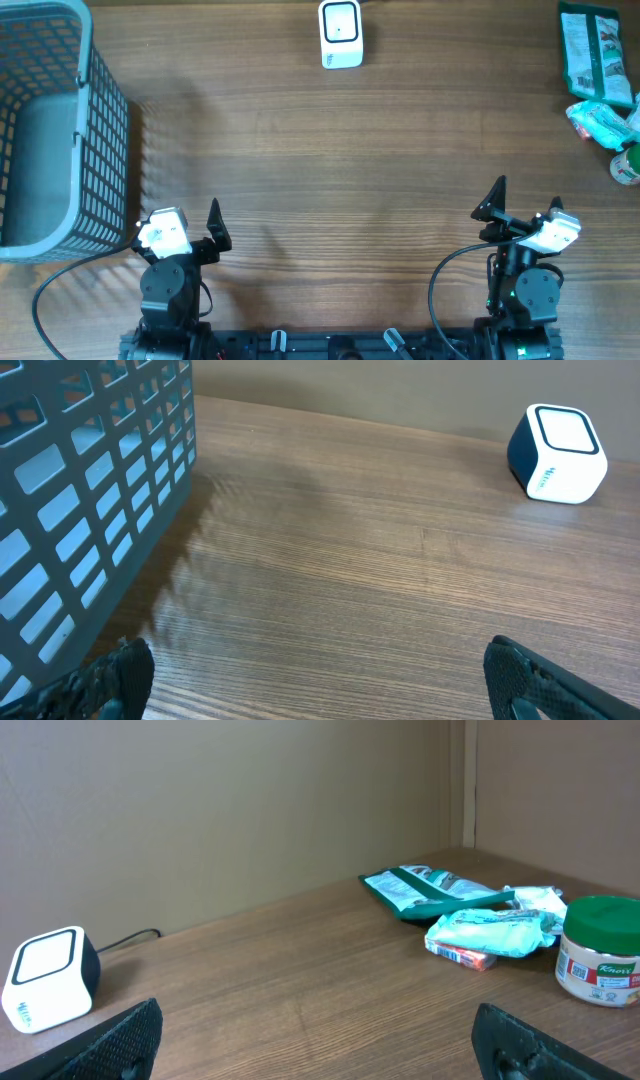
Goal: Scan the item barcode
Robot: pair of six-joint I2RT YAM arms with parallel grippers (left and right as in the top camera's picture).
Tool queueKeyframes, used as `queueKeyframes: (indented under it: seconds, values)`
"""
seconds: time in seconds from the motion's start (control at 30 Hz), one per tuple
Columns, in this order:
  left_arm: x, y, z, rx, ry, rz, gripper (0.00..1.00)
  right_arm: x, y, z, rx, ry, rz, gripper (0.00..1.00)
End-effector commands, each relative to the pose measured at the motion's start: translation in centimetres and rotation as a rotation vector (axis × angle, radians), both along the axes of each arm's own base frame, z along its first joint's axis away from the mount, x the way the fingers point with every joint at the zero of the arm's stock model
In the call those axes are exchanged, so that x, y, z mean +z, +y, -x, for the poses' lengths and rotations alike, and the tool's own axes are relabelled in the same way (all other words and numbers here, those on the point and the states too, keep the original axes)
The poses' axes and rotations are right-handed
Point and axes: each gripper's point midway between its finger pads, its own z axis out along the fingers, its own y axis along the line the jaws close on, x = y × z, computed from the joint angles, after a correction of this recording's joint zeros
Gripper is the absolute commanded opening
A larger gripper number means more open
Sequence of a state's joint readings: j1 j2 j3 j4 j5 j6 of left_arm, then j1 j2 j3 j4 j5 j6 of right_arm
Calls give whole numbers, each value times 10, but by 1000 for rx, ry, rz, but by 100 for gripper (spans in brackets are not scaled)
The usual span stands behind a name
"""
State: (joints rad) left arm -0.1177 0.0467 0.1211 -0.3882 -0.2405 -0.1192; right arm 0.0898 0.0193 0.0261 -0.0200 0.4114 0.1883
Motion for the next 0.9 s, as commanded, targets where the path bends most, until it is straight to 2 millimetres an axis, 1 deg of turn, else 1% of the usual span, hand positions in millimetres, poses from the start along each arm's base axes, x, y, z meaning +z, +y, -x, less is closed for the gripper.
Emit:
queueKeyframes:
  seconds: [0.0, 0.1, 0.2, 0.3, 0.5, 0.87]
  values:
    - [1, -1, 0, 2, -12, 16, 100, 5, 1, 1, 9, -17, 9, 100]
    - [0, -2, 0, -23, -3, -33, 100, 5, 1, 1, 9, -17, 10, 100]
    - [-1, -13, -1, -111, 10, -104, 100, 5, 1, 1, 9, -17, 9, 100]
    - [-1, -14, -1, -128, 11, -139, 100, 5, 1, 1, 9, -17, 9, 100]
    - [5, -12, 0, -127, -17, -125, 100, 5, 1, 1, 9, -17, 9, 100]
    - [5, -12, 0, -127, -17, -125, 100, 5, 1, 1, 9, -17, 9, 100]
